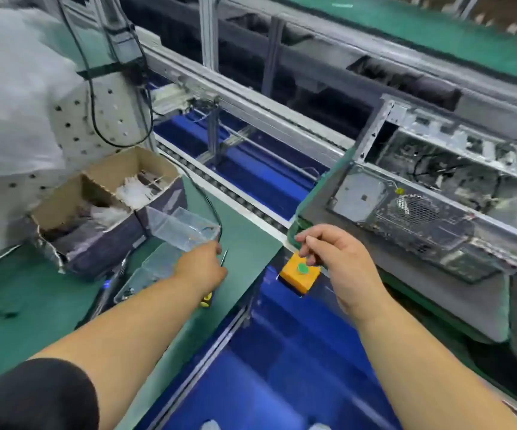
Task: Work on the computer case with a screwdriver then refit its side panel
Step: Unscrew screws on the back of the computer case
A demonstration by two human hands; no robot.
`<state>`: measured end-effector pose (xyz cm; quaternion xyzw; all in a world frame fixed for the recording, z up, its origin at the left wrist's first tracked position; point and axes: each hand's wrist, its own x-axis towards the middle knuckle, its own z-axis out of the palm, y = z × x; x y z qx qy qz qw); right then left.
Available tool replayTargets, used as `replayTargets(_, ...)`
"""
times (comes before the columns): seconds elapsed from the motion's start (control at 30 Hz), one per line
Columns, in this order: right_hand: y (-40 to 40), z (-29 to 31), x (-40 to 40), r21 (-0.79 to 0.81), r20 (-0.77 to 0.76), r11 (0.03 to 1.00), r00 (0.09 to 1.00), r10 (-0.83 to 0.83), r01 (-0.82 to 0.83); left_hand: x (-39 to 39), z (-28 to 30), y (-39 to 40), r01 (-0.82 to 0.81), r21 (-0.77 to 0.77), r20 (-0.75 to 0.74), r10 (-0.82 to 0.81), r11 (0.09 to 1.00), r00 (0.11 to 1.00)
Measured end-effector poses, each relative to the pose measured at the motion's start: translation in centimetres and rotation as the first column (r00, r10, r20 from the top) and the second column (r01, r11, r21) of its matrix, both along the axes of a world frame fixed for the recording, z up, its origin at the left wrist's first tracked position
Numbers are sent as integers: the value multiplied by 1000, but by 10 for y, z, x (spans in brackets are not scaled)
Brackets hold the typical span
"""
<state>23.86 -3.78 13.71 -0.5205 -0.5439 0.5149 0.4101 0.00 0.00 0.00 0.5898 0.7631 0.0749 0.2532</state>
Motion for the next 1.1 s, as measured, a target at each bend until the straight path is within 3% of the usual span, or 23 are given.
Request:
replayTargets(0.1, -1, -4, -5, -22, 2, 999, 999, -36, 36, 2, -11, 2, 76, -66, -161, -86, 995, 983)
replayTargets(0.27, -5, -11, -5, -62, 28, 994, 996, -89, 90, 5, -32, -1, 196, -133, -297, -228, 972, 927)
replayTargets(0.4, -9, -12, -1, -119, -7, 986, 993, -116, 115, 5, -40, -1, 221, -133, -303, -252, 966, 919)
replayTargets(0.53, -11, -10, 6, -71, 43, 988, 990, -131, 134, 2, -39, -3, 219, -148, -277, -253, 964, 927)
replayTargets(0.6, -12, -8, 10, -56, 35, 989, 990, -138, 140, 3, -33, -3, 207, -116, -184, -226, 971, 957)
replayTargets(0.7, -12, -3, 19, -36, 42, 990, 990, -134, 135, 16, -9, -3, 69, -10, 147, -67, 998, 987)
replayTargets(0.77, -10, 1, 26, -28, 32, 989, 989, -145, 146, 32, 15, -1, 2, 93, 320, -32, 996, 947)
replayTargets(0.9, -4, 10, 42, -25, -17, 980, 980, -198, 197, 74, 71, 3, 3, 246, 570, -147, 969, 808)
replayTargets(1.1, 6, 27, 76, -38, -33, 968, 968, -249, 248, 144, 132, 6, 52, 347, 691, -293, 936, 661)
